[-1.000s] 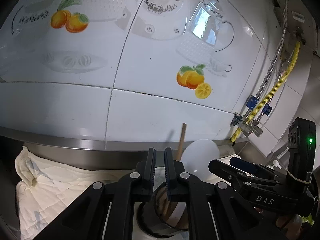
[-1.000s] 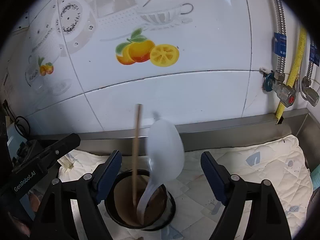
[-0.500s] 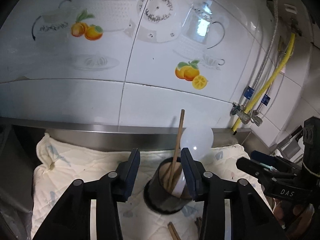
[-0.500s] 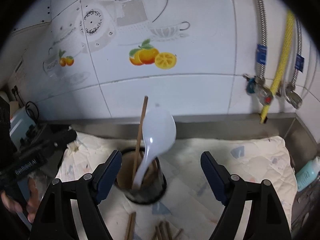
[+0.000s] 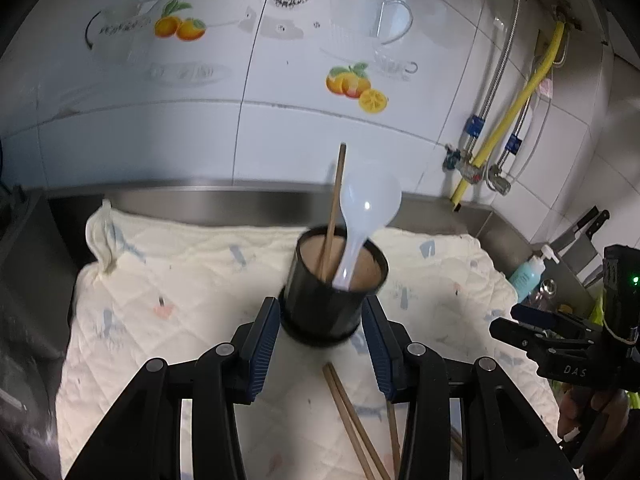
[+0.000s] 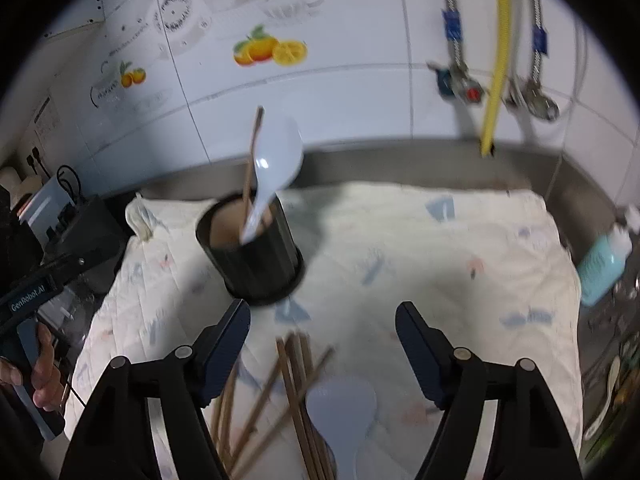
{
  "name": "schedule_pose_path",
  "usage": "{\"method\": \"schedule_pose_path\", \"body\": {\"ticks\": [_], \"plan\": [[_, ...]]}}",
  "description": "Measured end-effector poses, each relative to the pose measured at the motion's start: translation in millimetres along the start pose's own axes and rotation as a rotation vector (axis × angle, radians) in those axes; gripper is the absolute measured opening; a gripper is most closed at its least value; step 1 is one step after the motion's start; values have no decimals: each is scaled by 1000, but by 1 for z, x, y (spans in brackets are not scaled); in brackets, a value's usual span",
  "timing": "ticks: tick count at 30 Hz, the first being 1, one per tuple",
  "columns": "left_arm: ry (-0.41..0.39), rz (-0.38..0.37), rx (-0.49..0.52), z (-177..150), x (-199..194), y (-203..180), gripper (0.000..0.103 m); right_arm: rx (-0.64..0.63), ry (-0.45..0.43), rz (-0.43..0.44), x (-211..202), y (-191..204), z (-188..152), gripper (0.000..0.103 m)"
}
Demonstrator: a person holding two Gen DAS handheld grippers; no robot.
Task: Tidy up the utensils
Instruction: 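Open the left gripper over the black holder while the right gripper drops the spoon in, then lower the left gripper to the chopsticks while the right gripper approaches the rice paddle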
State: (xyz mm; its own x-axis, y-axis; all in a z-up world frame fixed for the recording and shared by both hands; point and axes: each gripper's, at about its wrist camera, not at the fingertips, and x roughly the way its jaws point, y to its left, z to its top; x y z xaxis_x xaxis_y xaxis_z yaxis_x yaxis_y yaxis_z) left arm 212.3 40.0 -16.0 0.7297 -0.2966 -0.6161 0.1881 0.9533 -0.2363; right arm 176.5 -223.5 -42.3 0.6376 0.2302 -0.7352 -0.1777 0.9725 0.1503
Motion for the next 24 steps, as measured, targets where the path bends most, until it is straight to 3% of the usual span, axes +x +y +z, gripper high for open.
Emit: {"method": "schedule_pose_path", "body": {"ticks": [13,24], "plan": [[108,1,2,-61,6,-6,46,15,138,-21,19,-16,-61,77],[267,-16,-21,-99,62,-8,45,54,186,-24,28,-23,-83,76]]}}
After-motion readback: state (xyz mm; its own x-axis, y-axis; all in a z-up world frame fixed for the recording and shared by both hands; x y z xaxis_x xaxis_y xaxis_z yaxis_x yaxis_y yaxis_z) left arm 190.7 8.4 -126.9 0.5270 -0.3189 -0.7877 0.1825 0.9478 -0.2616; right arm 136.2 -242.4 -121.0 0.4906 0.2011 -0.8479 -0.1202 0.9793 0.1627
